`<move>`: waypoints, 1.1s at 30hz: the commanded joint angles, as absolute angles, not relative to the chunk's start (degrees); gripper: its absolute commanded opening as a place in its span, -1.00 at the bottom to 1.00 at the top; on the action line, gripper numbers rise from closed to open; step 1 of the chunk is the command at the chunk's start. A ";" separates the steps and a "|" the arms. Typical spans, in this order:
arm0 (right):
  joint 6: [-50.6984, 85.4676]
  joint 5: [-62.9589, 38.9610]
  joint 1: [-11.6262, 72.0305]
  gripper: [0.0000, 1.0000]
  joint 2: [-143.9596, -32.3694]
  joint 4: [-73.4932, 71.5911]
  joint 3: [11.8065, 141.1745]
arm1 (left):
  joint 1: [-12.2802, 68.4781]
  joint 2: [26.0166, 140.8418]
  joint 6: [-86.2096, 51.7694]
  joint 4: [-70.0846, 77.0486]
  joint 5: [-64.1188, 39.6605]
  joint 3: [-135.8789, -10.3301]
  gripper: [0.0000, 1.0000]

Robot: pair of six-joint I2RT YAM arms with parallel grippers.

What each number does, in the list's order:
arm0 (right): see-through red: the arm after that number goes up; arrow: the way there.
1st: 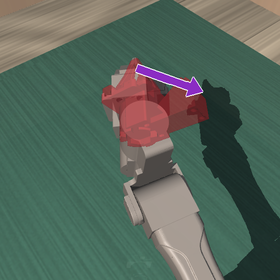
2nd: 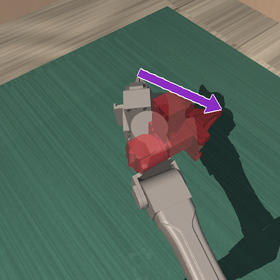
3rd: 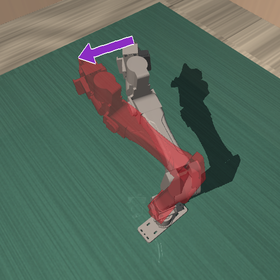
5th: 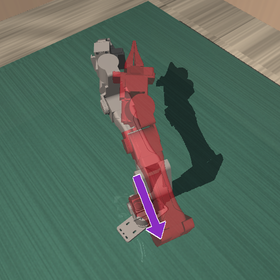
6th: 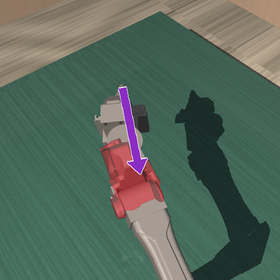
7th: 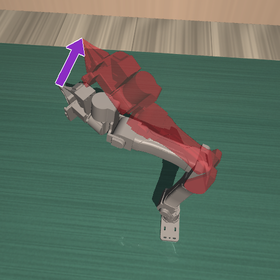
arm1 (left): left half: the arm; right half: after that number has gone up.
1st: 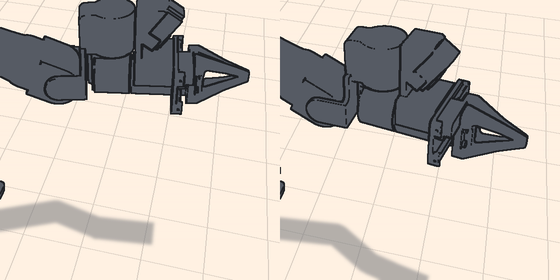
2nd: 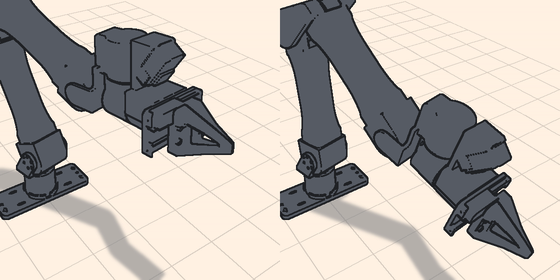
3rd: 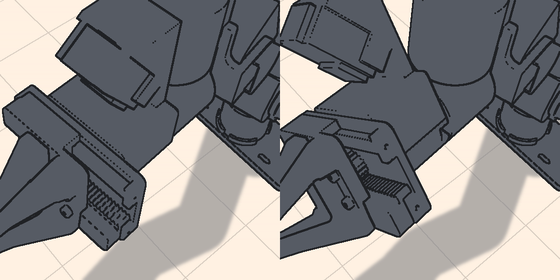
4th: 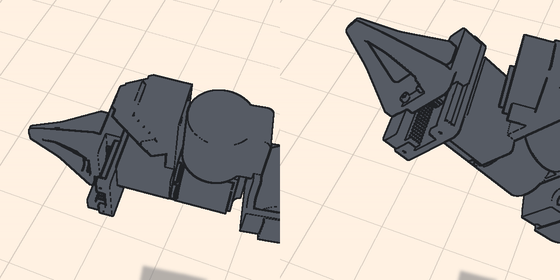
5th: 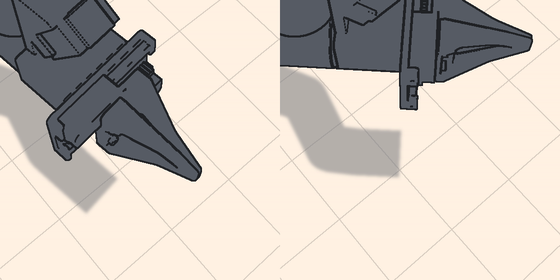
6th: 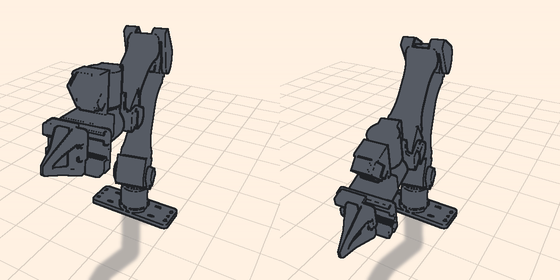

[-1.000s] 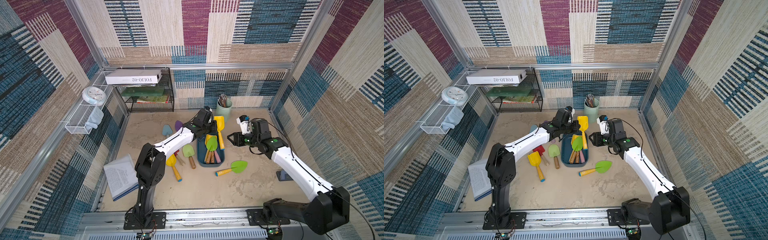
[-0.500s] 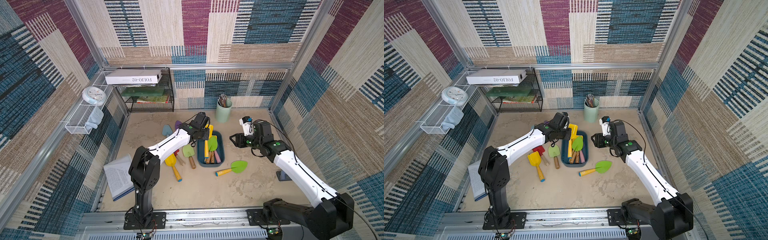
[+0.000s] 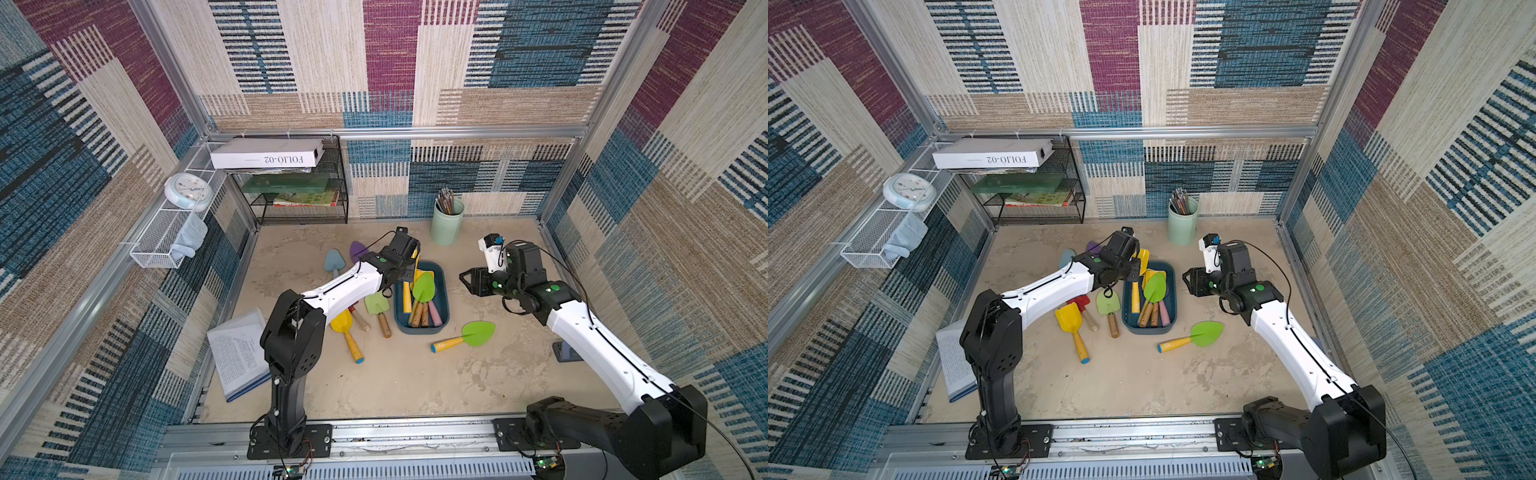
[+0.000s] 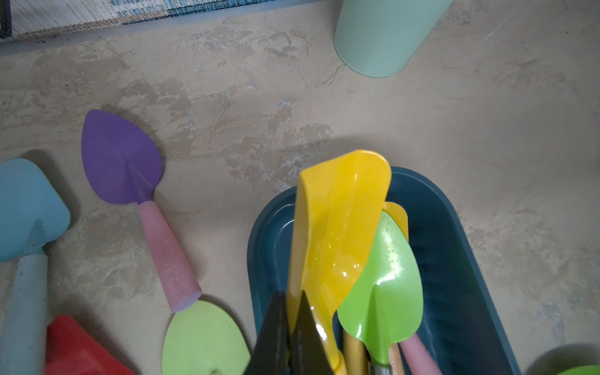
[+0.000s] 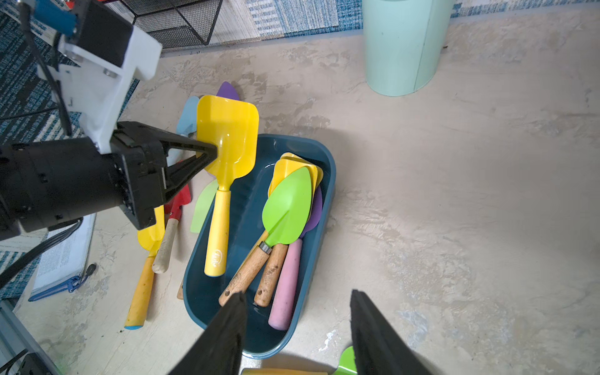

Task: Put the shovel into the storage box
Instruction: Place the shovel in the storage box.

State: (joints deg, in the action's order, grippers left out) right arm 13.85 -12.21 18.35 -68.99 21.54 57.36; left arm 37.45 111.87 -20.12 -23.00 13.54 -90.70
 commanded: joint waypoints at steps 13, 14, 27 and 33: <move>13.34 -12.04 18.45 0.10 -69.31 21.11 56.66 | 37.62 115.35 -20.38 -23.38 10.55 -92.15 -1.00; 13.29 -12.13 18.41 0.11 -69.20 21.01 56.49 | 37.62 115.47 -20.44 -23.36 10.67 -91.85 -1.00; 12.73 -11.60 18.31 0.11 -68.04 21.66 56.07 | 38.18 118.19 -21.97 -23.75 9.95 -90.95 -1.00; 12.48 -11.51 18.37 0.11 -67.68 21.74 55.75 | 38.50 118.99 -22.65 -24.39 9.95 -90.95 -1.00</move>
State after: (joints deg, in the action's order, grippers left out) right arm 12.93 -12.01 18.33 -68.03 21.52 56.01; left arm 38.33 118.54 -21.91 -23.90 10.33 -91.05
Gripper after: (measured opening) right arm 0.555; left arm 0.043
